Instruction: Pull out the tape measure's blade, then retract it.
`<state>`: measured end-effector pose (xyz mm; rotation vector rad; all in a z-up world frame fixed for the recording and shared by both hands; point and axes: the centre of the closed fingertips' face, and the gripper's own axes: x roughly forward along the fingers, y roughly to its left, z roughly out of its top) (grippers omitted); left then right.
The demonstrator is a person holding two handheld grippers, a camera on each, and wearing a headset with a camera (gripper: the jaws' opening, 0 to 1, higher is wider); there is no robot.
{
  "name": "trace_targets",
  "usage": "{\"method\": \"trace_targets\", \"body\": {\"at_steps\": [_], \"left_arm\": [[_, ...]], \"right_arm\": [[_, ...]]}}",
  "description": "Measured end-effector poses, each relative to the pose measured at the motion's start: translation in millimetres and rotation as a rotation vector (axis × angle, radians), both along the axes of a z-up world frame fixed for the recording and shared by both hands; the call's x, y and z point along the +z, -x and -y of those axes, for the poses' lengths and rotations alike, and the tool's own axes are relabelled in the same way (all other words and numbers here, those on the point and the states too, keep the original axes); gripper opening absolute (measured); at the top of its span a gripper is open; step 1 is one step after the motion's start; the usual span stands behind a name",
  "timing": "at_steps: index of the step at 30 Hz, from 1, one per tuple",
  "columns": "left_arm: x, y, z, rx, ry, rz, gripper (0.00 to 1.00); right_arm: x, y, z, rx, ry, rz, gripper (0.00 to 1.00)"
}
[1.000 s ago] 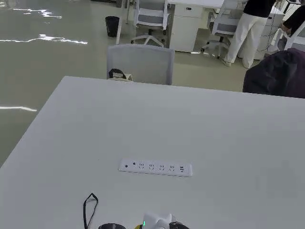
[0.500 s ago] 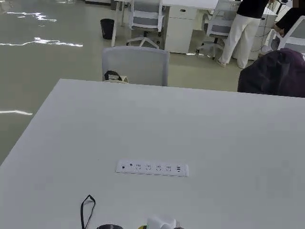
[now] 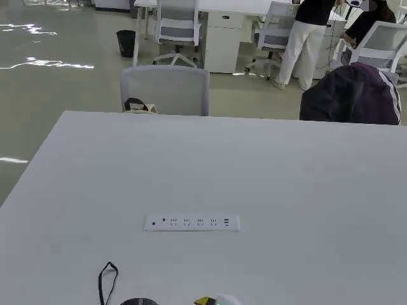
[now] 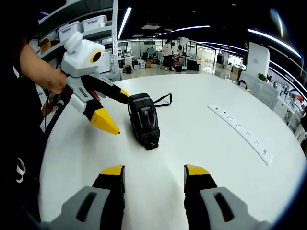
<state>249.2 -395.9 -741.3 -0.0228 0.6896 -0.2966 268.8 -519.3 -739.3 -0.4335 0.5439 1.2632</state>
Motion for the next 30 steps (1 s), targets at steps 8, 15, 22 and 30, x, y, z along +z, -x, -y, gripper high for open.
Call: {"method": "trace_targets", "body": {"at_steps": [8,15,22,30], "left_arm": [[13.4,9.0,-6.8,-0.074,-0.030,0.057,0.78],[31.6,21.7,-14.6,-0.101,-0.059,0.077,0.84],[47.8,30.3,-29.6,-0.094,-0.064,0.079,0.86],[69.0,39.6,-28.6,-0.123,-0.066,0.092,0.94]], "right_arm": [[17.5,7.5,36.3,-0.150,-0.032,0.017,0.59],[28.6,12.8,73.5,-0.274,-0.023,0.005,0.72],[44.5,22.9,102.7,-0.361,-0.021,0.000,0.80],[62.6,38.8,123.3,-0.410,-0.047,-0.003,0.89]]}}
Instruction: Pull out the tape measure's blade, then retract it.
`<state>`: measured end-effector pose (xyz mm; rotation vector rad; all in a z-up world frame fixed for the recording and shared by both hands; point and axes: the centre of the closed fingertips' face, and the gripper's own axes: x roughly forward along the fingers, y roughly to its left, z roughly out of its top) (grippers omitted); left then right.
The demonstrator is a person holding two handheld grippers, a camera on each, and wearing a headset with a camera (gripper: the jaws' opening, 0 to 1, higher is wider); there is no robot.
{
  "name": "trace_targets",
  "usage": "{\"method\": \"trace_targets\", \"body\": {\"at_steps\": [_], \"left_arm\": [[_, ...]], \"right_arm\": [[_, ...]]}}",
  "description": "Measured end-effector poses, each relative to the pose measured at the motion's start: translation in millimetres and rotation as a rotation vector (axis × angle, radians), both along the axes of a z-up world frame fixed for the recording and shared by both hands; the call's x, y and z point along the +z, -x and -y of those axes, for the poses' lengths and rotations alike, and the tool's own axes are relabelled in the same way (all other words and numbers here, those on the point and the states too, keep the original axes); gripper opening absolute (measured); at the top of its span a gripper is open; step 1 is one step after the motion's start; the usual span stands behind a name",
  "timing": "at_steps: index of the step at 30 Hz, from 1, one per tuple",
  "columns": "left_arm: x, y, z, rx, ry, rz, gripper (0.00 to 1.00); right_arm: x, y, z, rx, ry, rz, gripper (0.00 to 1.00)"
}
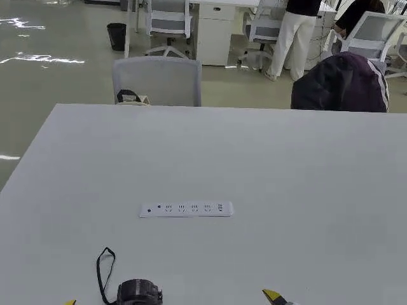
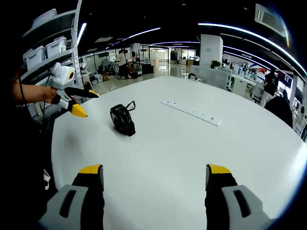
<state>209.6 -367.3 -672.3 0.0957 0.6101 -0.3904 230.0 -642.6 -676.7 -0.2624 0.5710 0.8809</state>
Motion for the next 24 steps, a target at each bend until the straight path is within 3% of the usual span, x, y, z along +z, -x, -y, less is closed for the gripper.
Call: {"method": "trace_targets", "body": {"at_steps": [11,24], "left_arm": [[13.9,13.0,7.7,-0.066,-0.019,0.003,0.99],[13.6,25.7,0.9,-0.095,-0.024,0.000,0.99]], "right_arm": [[27.8,17.1,8.3,-0.016,-0.028,0.010,0.97],[41.2,17.2,19.0,-0.043,-0.037,0.025,0.98]]}}
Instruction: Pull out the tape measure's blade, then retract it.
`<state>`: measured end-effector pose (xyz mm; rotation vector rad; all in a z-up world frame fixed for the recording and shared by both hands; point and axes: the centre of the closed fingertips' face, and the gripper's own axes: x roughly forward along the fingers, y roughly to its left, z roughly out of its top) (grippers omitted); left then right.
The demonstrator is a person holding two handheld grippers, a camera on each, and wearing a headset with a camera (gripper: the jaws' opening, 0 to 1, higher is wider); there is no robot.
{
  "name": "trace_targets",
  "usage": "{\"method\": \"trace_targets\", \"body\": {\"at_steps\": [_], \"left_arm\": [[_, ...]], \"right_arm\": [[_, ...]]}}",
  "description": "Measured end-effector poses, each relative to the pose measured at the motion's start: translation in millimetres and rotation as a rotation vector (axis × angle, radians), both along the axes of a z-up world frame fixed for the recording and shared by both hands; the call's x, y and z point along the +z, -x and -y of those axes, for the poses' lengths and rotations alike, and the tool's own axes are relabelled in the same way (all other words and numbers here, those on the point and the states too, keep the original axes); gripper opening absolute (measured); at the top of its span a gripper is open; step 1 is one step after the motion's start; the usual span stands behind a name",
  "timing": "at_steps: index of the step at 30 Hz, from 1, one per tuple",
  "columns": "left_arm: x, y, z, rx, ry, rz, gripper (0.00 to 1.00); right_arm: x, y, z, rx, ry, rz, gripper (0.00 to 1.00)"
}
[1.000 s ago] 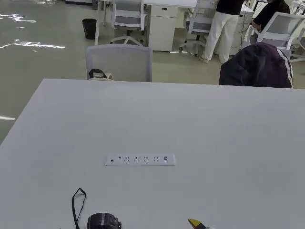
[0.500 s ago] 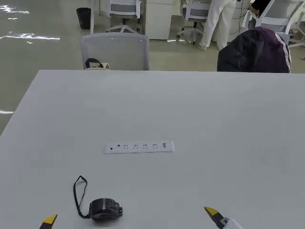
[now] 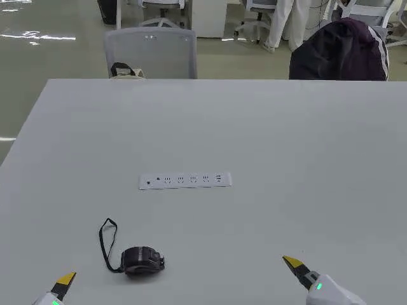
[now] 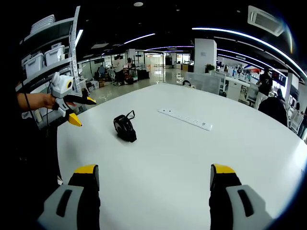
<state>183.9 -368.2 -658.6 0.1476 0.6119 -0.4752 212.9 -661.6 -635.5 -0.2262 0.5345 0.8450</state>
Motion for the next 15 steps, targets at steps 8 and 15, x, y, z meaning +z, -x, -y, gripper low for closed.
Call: {"method": "trace_targets", "body": {"at_steps": [8,15], "left_arm": [[4.1,-3.5,-2.1,-0.005,0.030,0.026,0.99],[5.5,-5.7,-1.9,-0.002,0.029,0.031,0.99]], "right_arm": [[0.7,-1.8,-2.8,0.001,-0.005,-0.001,0.98],[-0.4,-1.9,-4.0,0.003,-0.004,-0.003,0.98]]}}
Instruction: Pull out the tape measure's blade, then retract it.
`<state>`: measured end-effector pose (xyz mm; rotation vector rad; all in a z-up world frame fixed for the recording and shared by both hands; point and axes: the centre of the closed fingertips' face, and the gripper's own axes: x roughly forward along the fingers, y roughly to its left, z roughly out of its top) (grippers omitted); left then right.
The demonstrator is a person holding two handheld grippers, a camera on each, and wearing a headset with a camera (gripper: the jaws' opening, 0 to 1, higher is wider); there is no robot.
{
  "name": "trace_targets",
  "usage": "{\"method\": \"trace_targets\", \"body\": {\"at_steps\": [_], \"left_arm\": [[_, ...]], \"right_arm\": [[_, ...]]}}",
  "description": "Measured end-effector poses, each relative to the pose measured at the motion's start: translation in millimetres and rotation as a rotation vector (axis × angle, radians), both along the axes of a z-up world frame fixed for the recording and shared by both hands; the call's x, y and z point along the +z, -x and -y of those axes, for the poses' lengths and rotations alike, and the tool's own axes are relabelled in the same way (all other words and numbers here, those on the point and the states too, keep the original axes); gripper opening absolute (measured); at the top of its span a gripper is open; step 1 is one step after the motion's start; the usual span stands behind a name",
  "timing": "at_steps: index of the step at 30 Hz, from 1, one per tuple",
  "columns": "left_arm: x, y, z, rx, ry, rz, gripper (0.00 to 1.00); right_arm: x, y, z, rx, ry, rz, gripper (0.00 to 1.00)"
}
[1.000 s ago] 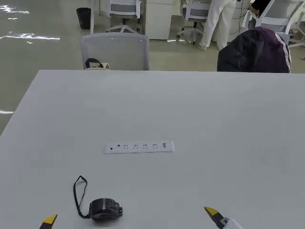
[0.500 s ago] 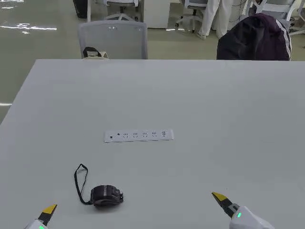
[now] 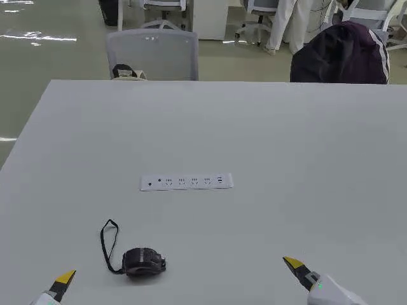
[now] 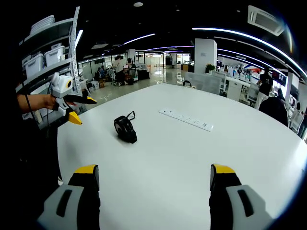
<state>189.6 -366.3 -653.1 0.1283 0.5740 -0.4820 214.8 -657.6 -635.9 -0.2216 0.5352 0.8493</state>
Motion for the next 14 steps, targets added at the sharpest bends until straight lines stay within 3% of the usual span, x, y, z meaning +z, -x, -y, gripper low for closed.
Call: {"method": "trace_targets", "body": {"at_steps": [14], "left_arm": [[-0.1,-3.6,4.5,-0.009,0.002,-0.001,0.99]], "right_arm": [[-0.8,-3.9,0.7,-0.009,-0.008,-0.002,0.98]]}}
